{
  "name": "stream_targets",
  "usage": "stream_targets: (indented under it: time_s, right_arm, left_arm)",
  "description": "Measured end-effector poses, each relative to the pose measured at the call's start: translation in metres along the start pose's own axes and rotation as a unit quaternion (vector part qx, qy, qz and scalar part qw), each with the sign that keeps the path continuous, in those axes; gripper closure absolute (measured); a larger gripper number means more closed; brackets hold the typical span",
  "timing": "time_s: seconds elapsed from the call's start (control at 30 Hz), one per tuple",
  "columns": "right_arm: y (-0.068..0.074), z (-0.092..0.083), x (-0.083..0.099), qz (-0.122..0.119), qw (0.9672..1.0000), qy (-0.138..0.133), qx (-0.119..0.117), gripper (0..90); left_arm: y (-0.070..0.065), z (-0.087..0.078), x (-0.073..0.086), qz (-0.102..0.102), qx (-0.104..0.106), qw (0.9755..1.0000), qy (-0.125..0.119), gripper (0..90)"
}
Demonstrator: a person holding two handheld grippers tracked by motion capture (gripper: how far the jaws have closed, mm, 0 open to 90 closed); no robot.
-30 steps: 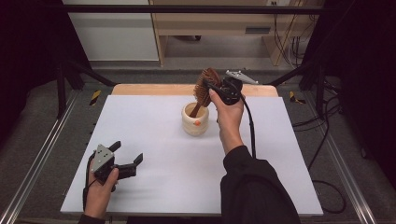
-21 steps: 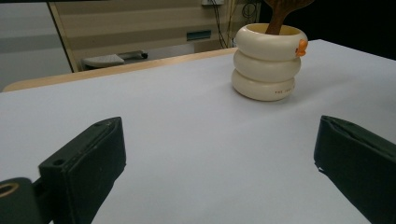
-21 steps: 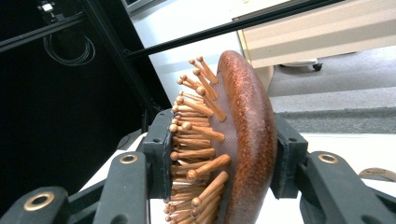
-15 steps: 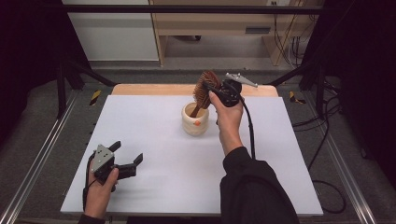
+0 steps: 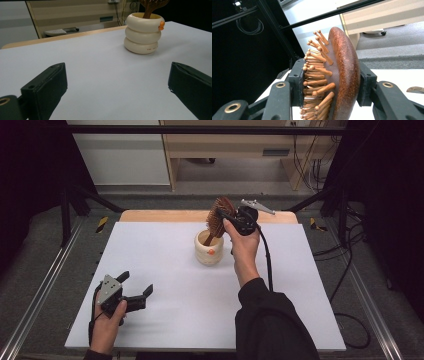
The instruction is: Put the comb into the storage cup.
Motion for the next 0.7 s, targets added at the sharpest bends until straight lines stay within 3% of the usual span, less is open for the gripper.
stream_targets:
  time_s: [0.7]
  right_arm:
    - [0.0005, 0.0026, 0.0050, 0.008, 0.9999, 0.004, -0.006, 51.4]
  left_arm:
    - [-0.0001, 0.0001, 0.0000, -0.001, 0.001, 1.0000, 0.000, 2.3]
Point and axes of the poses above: each handheld gripper's, and its own axes: z roughly forward along the jaws, x roughly out of its underside, y roughly to its left, the point moved 2 cm from there along z, roughly forward along the jaws, and after that the axes turned 12 degrees about x, right-handed, at the moved point
